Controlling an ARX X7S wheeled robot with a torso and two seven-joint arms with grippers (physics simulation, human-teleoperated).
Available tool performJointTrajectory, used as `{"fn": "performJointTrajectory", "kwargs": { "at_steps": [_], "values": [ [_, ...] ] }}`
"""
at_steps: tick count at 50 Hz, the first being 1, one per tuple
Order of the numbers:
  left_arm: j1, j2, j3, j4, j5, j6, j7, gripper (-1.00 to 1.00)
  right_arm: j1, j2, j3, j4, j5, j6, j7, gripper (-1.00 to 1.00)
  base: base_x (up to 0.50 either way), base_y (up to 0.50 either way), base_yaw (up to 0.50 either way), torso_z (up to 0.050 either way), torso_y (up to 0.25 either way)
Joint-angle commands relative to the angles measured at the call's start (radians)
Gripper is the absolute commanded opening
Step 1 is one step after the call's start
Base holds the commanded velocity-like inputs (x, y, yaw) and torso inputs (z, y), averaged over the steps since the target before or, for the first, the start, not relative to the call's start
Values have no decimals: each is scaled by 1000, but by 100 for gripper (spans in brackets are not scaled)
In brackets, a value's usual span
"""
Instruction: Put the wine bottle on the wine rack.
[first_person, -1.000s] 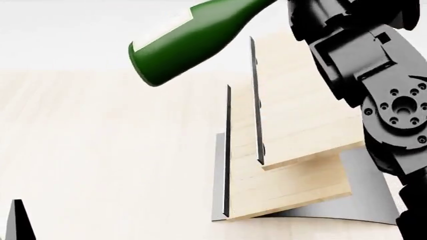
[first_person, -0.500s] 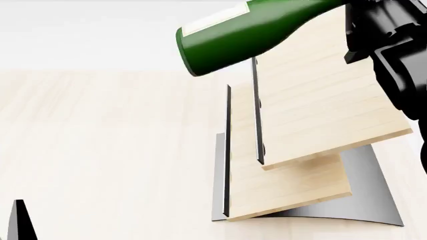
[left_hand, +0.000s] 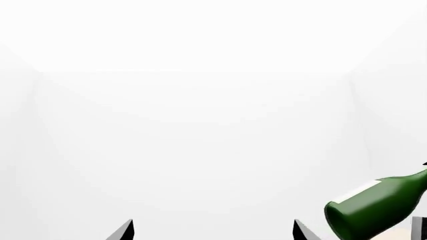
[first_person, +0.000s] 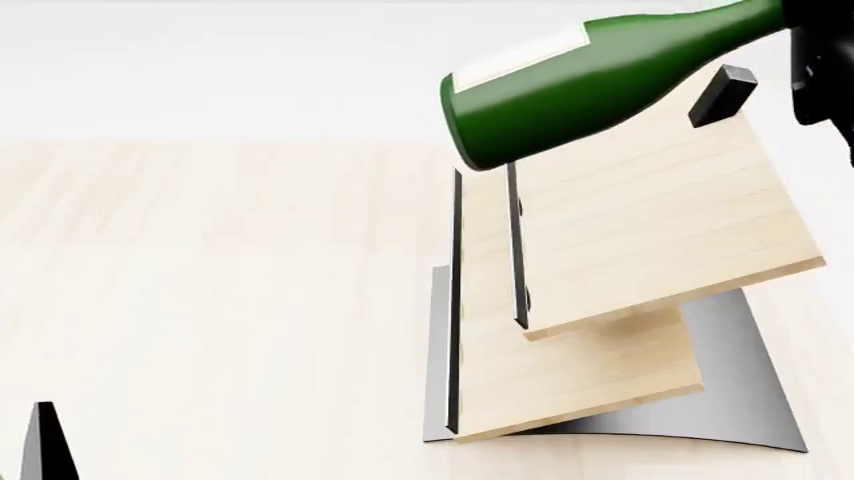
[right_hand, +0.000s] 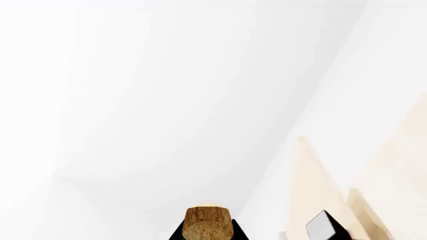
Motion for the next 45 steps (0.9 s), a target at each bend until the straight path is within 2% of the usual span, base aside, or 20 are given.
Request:
{"fn": "performJointTrajectory", "kwargs": {
  "at_steps": [1, 45],
  "values": [
    [-2, -1, 5, -4, 3, 0, -2, 100, -23, 38, 27, -17, -39, -10, -15, -100, 0, 0, 0, 0, 0],
    [-10, -6, 18, -18, 7, 1, -10, 100, -125, 76, 36, -34, -51, -39, -60, -100, 0, 0, 0, 0, 1]
  ]
}}
